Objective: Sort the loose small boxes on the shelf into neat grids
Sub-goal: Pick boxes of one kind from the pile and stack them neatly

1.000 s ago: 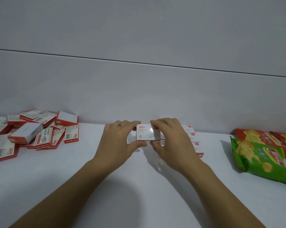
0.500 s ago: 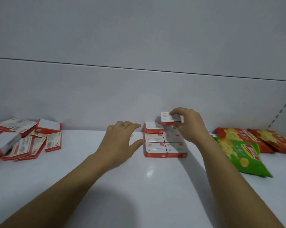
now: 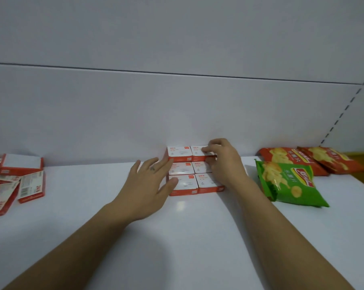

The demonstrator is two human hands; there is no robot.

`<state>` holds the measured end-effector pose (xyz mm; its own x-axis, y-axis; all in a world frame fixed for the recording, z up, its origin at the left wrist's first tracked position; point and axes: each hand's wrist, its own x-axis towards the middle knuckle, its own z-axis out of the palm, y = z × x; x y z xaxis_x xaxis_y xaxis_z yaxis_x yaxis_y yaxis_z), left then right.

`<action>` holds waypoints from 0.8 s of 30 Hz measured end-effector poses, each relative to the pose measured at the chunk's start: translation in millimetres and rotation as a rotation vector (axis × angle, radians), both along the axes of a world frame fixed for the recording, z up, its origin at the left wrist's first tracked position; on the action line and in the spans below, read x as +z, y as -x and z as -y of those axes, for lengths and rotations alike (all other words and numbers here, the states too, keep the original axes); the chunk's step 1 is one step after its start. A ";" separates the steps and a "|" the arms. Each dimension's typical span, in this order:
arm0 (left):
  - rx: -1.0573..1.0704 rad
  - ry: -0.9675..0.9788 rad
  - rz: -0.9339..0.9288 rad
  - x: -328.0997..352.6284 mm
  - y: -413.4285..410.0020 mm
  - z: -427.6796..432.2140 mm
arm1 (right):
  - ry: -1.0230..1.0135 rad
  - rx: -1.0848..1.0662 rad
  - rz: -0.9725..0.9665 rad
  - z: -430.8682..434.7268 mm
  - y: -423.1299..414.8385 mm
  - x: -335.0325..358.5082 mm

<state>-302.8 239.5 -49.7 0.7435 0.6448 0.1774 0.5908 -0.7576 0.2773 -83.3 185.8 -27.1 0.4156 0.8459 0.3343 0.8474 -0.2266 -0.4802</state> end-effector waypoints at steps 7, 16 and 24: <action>-0.020 0.011 -0.025 -7.1 0.5 -8.4 | 0.160 0.036 0.158 4.1 4.2 9.0; 0.075 -0.018 0.030 16.4 5.3 3.9 | 0.217 0.010 0.413 13.8 26.7 27.4; 0.222 -0.235 -0.028 43.8 66.2 -3.7 | 0.123 0.275 0.488 0.6 96.5 49.8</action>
